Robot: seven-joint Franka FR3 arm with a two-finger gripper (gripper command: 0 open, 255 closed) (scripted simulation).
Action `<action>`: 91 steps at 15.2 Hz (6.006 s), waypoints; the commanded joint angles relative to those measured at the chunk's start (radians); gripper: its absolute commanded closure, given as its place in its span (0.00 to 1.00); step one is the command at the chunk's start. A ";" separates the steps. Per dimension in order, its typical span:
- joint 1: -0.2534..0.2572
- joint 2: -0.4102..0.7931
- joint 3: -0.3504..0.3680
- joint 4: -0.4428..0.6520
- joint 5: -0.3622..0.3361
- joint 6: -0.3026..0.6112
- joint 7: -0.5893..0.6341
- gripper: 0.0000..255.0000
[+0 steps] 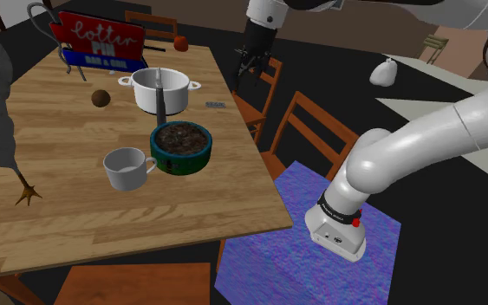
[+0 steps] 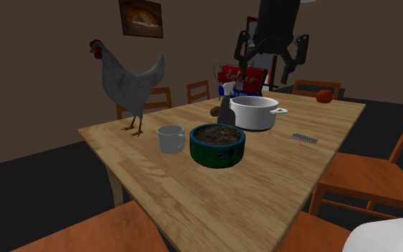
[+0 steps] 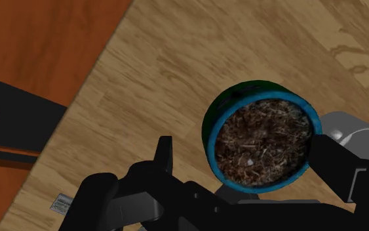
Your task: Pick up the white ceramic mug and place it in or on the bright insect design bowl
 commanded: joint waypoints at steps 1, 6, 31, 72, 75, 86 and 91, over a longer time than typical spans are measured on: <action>0.007 0.057 0.046 0.022 0.003 0.038 0.048 0.00; 0.019 0.195 0.150 0.077 -0.014 0.122 0.161 0.00; 0.319 1.179 0.320 0.858 -0.548 0.128 0.764 0.00; 0.320 1.152 0.329 0.932 -0.528 0.033 0.738 1.00; 0.324 1.146 0.331 0.965 -0.523 -0.003 0.731 1.00; 0.350 1.147 0.335 1.117 -0.517 -0.149 0.707 1.00; 0.290 1.059 0.346 1.020 -0.482 -0.133 0.678 1.00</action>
